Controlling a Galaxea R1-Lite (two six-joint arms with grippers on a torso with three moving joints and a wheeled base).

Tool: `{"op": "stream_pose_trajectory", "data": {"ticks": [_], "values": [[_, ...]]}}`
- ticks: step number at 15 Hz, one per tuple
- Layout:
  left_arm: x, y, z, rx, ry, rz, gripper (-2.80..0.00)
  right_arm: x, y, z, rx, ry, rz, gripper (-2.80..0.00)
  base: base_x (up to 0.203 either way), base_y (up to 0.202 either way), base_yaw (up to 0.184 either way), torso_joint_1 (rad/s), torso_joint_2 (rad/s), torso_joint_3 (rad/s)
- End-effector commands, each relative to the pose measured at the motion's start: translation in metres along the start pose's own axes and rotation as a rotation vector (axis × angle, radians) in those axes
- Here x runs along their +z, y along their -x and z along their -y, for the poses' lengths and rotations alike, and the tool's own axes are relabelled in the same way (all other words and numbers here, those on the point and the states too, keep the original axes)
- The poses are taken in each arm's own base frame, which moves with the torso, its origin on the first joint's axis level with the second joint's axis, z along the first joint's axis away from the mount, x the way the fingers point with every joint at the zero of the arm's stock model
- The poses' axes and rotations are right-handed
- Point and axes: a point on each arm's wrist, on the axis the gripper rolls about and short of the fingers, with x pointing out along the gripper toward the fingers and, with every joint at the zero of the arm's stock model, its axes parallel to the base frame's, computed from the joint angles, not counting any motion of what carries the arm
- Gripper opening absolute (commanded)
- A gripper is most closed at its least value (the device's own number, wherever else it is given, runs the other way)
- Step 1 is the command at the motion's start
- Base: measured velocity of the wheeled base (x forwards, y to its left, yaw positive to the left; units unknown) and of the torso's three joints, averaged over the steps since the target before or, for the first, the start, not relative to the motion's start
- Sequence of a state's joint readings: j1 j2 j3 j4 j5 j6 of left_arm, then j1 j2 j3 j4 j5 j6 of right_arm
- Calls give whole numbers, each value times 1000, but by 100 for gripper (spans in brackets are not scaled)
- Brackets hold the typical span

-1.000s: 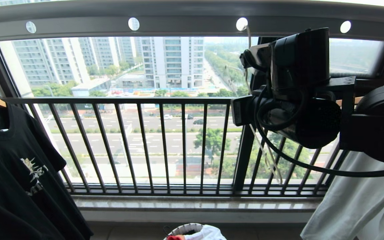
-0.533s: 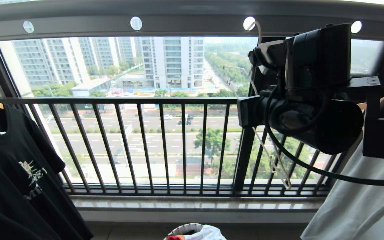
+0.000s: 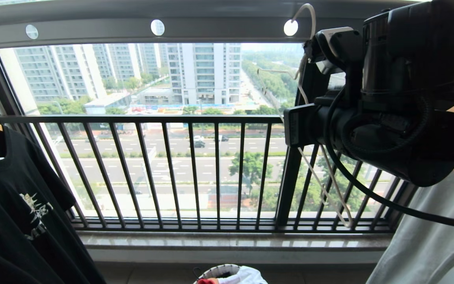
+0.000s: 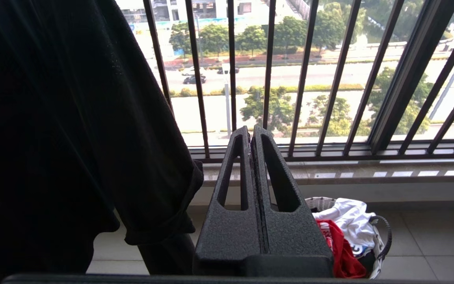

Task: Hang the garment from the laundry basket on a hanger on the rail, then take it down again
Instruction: Pick up the clothes rack on the clothesline

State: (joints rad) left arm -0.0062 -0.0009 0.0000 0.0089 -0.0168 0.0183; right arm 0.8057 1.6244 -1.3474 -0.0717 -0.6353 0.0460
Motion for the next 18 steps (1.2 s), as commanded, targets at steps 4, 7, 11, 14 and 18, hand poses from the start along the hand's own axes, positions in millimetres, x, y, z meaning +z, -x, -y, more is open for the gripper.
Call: {"op": "stream_pose_trajectory", "data": {"ticks": [4, 7, 11, 14, 18], "values": [[0, 0, 0, 0, 0, -1, -280, 13, 17, 10, 5, -36, 48, -280, 0, 0, 0, 0, 0, 0], [0, 0, 0, -1, 0, -1, -280, 17, 23, 12, 13, -45, 62, -280, 0, 0, 0, 0, 0, 0], [0, 0, 0, 0, 0, -1, -280, 25, 39, 19, 29, -65, 95, -280, 0, 0, 0, 0, 0, 0], [0, 0, 0, 0, 0, 0, -280, 19, 60, 35, 75, -68, 96, -280, 0, 0, 0, 0, 0, 0], [0, 0, 0, -1, 0, -1, -280, -16, 93, 58, 336, -84, 20, -280, 0, 0, 0, 0, 0, 0]]}}
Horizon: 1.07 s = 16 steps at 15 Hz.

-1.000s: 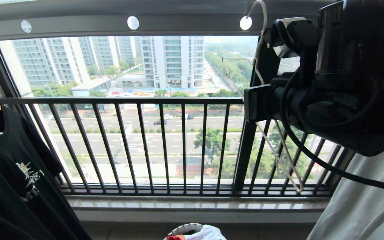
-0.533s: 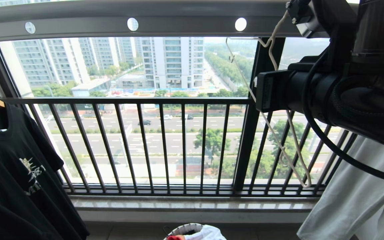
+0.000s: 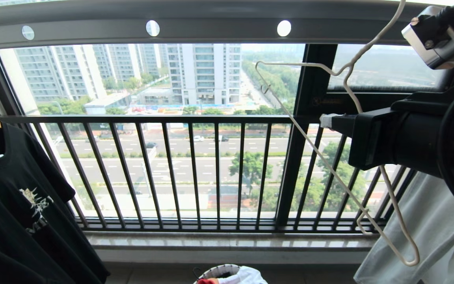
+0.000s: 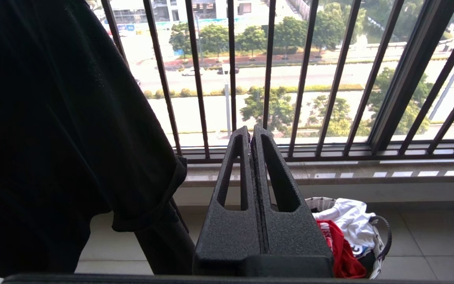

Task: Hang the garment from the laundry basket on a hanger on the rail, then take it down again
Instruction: Pick up the clothes rack on the clothesline

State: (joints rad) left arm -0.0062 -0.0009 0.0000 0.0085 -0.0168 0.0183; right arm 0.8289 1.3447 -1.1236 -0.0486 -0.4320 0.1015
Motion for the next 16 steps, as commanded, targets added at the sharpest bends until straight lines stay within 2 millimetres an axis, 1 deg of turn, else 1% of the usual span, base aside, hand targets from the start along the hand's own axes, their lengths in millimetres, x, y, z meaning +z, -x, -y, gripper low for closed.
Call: {"op": "stream_pose_trajectory", "data": {"ticks": [1, 3, 5, 6, 10, 12, 13, 16], "values": [[0, 0, 0, 0, 0, 0, -280, -13, 33, 15, 201, -19, -23, -280, 0, 0, 0, 0, 0, 0], [0, 0, 0, -2, 0, -1, -280, -27, 40, 25, 374, -43, -82, -280, 0, 0, 0, 0, 0, 0], [0, 0, 0, 0, 0, 0, -280, -37, 40, 32, 506, -61, -134, -280, 0, 0, 0, 0, 0, 0], [0, 0, 0, -1, 0, -2, -280, -43, 37, 32, 551, -58, -165, -280, 0, 0, 0, 0, 0, 0], [0, 0, 0, 0, 0, 0, -280, -72, 11, 26, 625, 40, -286, -280, 0, 0, 0, 0, 0, 0], [0, 0, 0, 0, 0, -2, -280, -82, 2, 28, 629, 63, -325, -280, 0, 0, 0, 0, 0, 0], [0, 0, 0, -1, 0, -1, -280, -86, -4, 29, 626, 63, -337, -280, 0, 0, 0, 0, 0, 0], [0, 0, 0, 0, 0, -1, -280, -82, -15, 36, 597, 90, -286, -280, 0, 0, 0, 0, 0, 0]]}}
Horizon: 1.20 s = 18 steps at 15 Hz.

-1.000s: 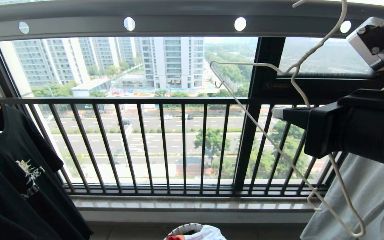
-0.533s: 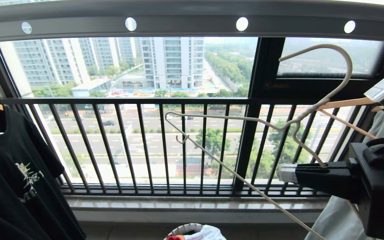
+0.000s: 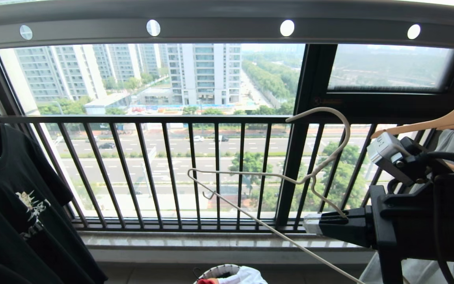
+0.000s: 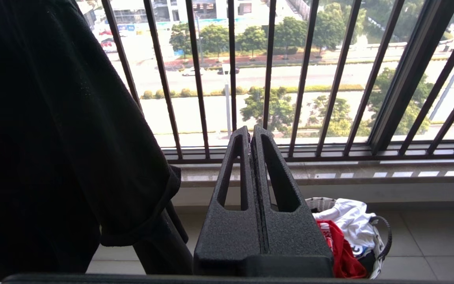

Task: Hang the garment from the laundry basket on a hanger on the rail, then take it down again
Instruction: Pick up the clothes rack on the clothesline

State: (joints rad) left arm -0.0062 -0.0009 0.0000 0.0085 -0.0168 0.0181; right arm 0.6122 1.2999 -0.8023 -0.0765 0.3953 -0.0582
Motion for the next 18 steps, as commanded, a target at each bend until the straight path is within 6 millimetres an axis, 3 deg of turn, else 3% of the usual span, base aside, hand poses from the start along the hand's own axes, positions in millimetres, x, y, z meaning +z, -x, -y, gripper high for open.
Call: {"op": "stream_pose_trajectory", "data": {"ticks": [1, 18], "values": [[0, 0, 0, 0, 0, -2, -280, -2, -9, 8, -12, -12, -20, -280, 0, 0, 0, 0, 0, 0], [0, 0, 0, -1, 0, -2, -280, -1, -8, 11, -33, -18, -16, -280, 0, 0, 0, 0, 0, 0]]}}
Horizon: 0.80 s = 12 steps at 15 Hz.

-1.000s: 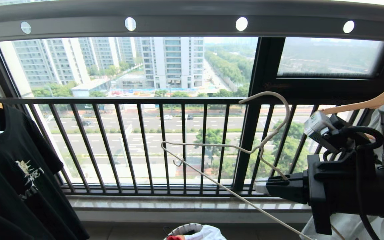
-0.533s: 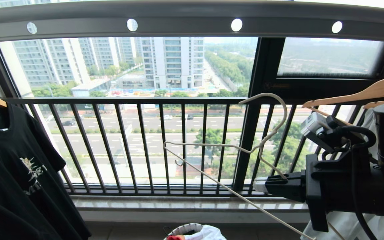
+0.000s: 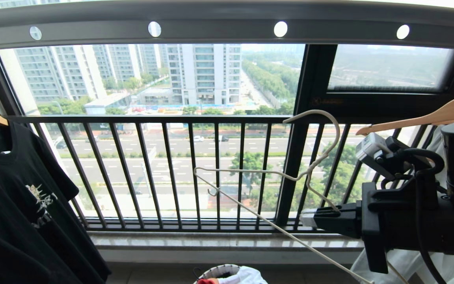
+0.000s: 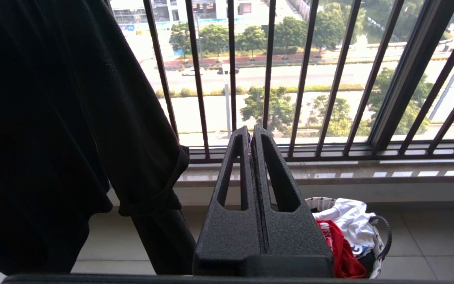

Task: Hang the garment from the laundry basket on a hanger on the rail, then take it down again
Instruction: Pick up the clothes rack on the clothesline

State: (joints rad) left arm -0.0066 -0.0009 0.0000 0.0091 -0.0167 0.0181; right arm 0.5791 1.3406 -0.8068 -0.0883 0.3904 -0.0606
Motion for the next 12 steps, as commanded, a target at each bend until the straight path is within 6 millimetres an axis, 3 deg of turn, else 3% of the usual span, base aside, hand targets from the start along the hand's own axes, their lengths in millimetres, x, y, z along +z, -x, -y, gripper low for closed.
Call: {"op": "stream_pose_trajectory", "data": {"ticks": [1, 6, 12], "values": [[0, 0, 0, 0, 0, 0, -280, 1, 1, 0, 1, 3, 6, -280, 0, 0, 0, 0, 0, 0], [0, 0, 0, 0, 0, -1, -280, 3, 8, -3, -8, 10, 27, -280, 0, 0, 0, 0, 0, 0], [0, 0, 0, -1, 0, -1, -280, 2, 8, -3, -14, 9, 27, -280, 0, 0, 0, -125, 270, 139]]}}
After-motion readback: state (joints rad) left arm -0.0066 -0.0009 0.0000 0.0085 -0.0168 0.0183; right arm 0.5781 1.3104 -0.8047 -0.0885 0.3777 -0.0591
